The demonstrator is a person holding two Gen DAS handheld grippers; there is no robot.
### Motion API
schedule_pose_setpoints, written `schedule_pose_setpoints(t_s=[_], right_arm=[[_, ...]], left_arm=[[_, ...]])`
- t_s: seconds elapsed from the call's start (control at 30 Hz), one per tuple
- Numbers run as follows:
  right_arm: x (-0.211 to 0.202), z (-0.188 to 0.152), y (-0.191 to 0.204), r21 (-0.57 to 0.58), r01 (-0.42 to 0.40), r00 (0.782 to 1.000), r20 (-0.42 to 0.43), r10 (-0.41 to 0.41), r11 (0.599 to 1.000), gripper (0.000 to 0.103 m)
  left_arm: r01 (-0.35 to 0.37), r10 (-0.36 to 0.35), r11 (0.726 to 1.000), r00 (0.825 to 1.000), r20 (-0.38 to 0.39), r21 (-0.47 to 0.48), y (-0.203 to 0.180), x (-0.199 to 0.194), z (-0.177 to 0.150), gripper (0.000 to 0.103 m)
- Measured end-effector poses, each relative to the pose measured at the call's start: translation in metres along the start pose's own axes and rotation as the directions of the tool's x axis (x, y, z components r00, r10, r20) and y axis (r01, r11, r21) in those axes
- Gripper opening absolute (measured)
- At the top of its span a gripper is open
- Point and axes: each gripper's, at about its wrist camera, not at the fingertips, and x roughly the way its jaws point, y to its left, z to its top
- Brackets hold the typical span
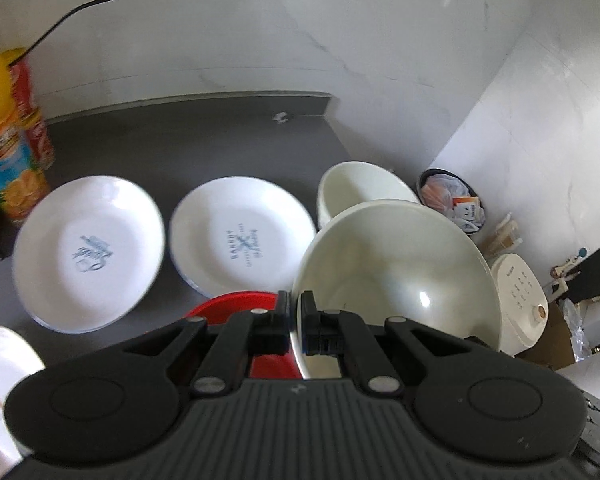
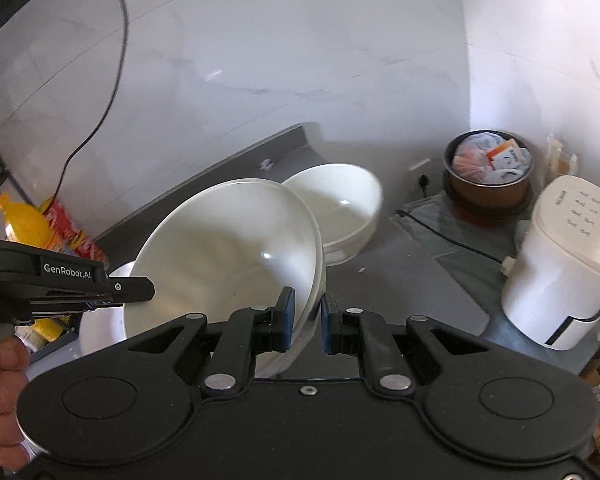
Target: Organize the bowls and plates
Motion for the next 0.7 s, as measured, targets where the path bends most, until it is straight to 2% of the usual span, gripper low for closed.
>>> schedule_pose_setpoints(t_s=[0.43,0.7], right_arm=[[0.009,-0.02,0.038,-0.065,-0.056,0.996,-0.071,0.052,0.996,0.014],[0.019,-0.029,0.05,-0.09,-0.072,0.992,-0.111,0.061,0.993,0.014]], left_arm=[[-0.067,0.064,0.995,0.997,-0.039,-0.07,0.049,-0.013,-0.016,0.003],[-0.102,0.096,0.991,0.992,-0.079,-0.085,0.062,-0.007,-0.027,0.003]])
